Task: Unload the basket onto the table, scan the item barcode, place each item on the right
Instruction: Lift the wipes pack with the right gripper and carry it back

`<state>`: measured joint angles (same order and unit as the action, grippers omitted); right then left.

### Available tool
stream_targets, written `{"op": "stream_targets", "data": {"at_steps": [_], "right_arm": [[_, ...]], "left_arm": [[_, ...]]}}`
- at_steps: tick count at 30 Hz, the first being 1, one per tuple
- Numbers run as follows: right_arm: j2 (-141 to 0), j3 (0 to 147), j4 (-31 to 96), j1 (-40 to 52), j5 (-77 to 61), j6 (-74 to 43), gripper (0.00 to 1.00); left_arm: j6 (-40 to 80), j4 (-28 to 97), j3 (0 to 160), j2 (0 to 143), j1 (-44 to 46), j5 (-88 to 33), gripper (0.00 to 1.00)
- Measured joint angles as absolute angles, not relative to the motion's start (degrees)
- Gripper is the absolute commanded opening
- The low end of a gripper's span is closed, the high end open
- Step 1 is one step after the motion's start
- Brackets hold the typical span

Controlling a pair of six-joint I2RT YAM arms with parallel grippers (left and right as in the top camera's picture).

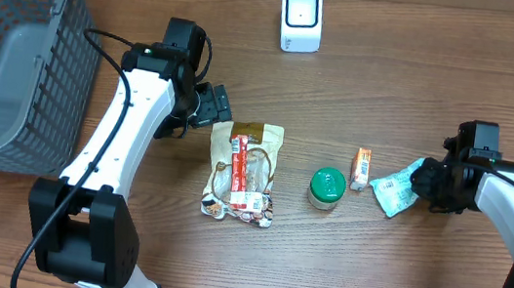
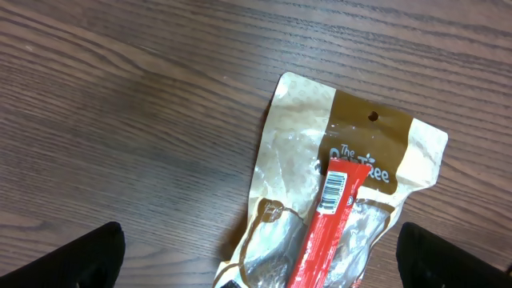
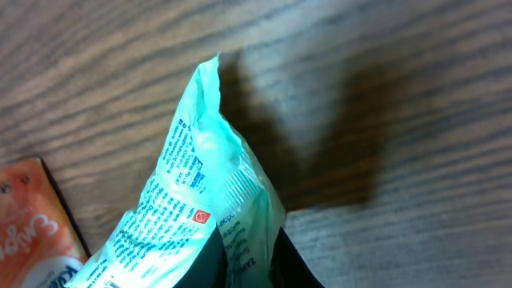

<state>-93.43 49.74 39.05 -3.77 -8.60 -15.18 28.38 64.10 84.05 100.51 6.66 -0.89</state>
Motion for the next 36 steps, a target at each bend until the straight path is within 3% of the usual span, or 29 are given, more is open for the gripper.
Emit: {"op": "stream_targets", "data": {"at_steps": [13, 36], "right_arm": [[-85.14, 53.91, 48.86, -3.77, -7.51, -12.4, 0.04], [-79.11, 66.15, 55.99, -2.96, -24.01, -4.23, 0.04]], "left_arm": [[28.38, 64.1, 84.05, 100.51, 6.66, -0.89, 1.0], [28.36, 64.1, 84.05, 100.51, 6.66, -0.89, 1.0]]}}
